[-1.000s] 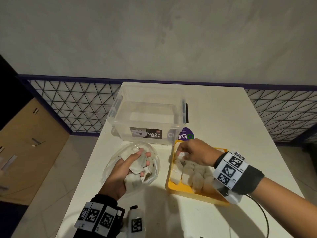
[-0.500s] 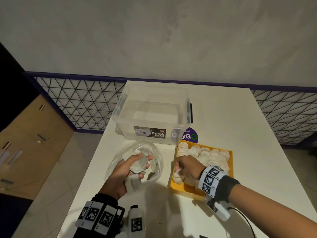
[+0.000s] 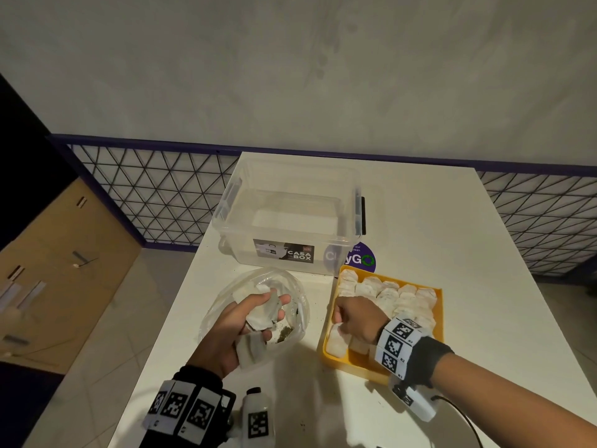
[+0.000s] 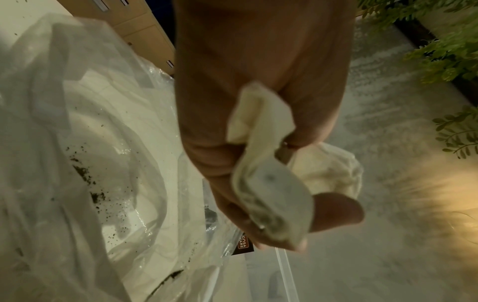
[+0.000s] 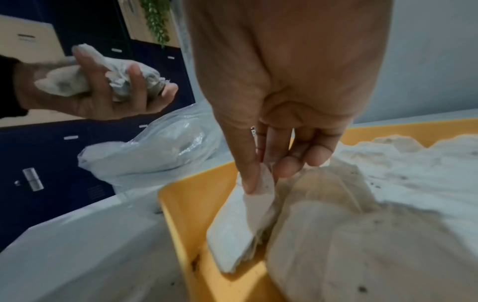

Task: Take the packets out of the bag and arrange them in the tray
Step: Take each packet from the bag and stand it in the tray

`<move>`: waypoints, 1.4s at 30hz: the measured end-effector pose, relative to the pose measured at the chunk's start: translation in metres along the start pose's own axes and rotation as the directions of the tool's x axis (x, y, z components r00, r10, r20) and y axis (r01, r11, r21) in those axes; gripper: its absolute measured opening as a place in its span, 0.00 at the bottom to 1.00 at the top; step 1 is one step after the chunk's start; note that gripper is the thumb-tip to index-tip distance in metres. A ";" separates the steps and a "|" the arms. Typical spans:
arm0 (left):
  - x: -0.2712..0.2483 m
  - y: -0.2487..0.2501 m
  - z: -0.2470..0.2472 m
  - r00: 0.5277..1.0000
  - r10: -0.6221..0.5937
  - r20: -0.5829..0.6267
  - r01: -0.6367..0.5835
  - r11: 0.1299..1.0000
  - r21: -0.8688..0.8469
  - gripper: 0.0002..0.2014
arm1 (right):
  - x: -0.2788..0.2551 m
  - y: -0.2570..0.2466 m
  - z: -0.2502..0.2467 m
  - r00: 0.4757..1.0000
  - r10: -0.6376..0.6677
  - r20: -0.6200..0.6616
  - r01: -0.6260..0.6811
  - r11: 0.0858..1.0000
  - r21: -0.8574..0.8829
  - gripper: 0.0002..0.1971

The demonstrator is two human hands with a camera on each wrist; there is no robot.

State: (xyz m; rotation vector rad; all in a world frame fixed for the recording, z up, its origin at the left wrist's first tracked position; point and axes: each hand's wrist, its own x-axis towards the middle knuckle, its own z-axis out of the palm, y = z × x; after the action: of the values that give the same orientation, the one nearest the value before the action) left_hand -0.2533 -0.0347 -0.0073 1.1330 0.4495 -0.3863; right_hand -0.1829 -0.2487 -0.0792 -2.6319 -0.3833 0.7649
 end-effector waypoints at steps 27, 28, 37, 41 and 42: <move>0.006 -0.005 0.011 0.998 0.047 0.044 -0.049 0.997 0.052 0.06 | 0.003 -0.102 -0.057 0.868 -0.476 -0.141 0.496 0.833 0.246 0.10; 0.006 -0.006 0.010 0.999 0.031 0.042 -0.033 0.999 0.037 0.08 | 0.003 -0.100 -0.058 0.884 -0.442 -0.151 0.467 0.828 0.312 0.09; 0.009 -0.008 0.004 1.000 -0.023 0.015 0.024 1.000 -0.005 0.12 | 0.005 -0.089 -0.054 0.957 -0.230 -0.176 0.289 0.720 0.630 0.04; 0.008 -0.008 0.005 0.999 0.039 -0.021 -0.039 0.999 -0.010 0.14 | 0.000 -0.084 -0.052 0.959 -0.226 -0.170 0.281 0.698 0.658 0.06; 0.008 -0.007 0.005 0.998 0.049 -0.029 -0.049 0.999 -0.004 0.14 | 0.000 -0.082 -0.051 0.960 -0.224 -0.168 0.278 0.692 0.666 0.07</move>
State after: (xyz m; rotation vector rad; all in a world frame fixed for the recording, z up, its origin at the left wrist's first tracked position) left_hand -0.2496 -0.0427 -0.0146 1.1441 0.4473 -0.3261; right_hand -0.1672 -0.1893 -0.0040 -1.8458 -0.3448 0.5659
